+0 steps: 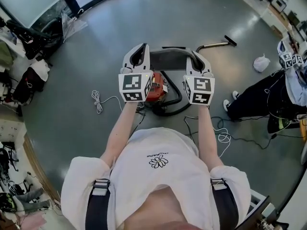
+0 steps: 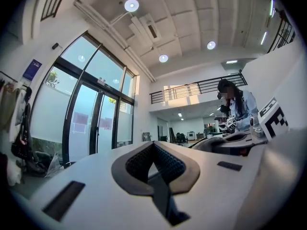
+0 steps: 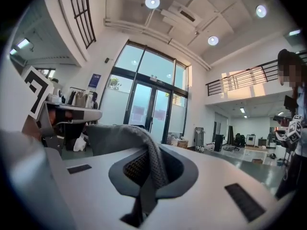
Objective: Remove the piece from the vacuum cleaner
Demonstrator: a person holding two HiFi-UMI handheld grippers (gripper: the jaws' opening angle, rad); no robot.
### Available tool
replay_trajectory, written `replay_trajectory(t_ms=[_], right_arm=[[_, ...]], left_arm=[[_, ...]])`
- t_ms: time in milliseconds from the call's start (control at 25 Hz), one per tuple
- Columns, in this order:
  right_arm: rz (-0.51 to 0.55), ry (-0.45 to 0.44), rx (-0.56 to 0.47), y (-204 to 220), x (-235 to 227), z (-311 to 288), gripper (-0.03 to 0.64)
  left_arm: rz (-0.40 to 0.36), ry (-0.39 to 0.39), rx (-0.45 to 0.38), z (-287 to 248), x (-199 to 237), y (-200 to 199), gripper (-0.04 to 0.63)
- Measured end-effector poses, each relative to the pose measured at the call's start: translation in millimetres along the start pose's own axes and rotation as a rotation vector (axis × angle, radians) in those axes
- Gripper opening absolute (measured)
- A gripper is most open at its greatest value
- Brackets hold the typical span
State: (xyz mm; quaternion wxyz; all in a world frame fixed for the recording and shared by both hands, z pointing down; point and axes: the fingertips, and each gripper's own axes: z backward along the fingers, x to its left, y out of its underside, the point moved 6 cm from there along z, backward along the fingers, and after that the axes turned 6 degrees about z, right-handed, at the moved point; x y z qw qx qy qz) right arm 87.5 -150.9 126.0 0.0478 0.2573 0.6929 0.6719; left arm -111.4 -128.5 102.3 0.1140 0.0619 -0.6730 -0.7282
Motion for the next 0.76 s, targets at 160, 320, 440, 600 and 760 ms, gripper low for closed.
replay_trajectory(t_ms=[160,320,440,600,760], right_arm=[[-0.006,0.008,-0.002,1.0,-1.6,0.4,0.021],[-0.004,0.000,-0.002,-0.4,3.5,0.9,0.021],[-0.005,-0.004,-0.003,-0.9,5.1,2.9,0.021],[-0.004,-0.001,-0.007,-1.1,5.3,8.8,0.021],[-0.003,0.007,-0.015,-2.1,7.1,12.4,0.021]], left_arm=[[-0.006,-0.014,-0.008,1.9,4.4,-2.4,0.005],[0.000,-0.026,-0.006,4.2,10.5,-2.2,0.005],[0.011,-0.028,-0.008,5.8,12.0,-1.8,0.005],[0.008,-0.026,-0.014,10.0,9.0,-2.6,0.005],[-0.002,-0.020,-0.025,14.1,7.8,-4.3,0.005]])
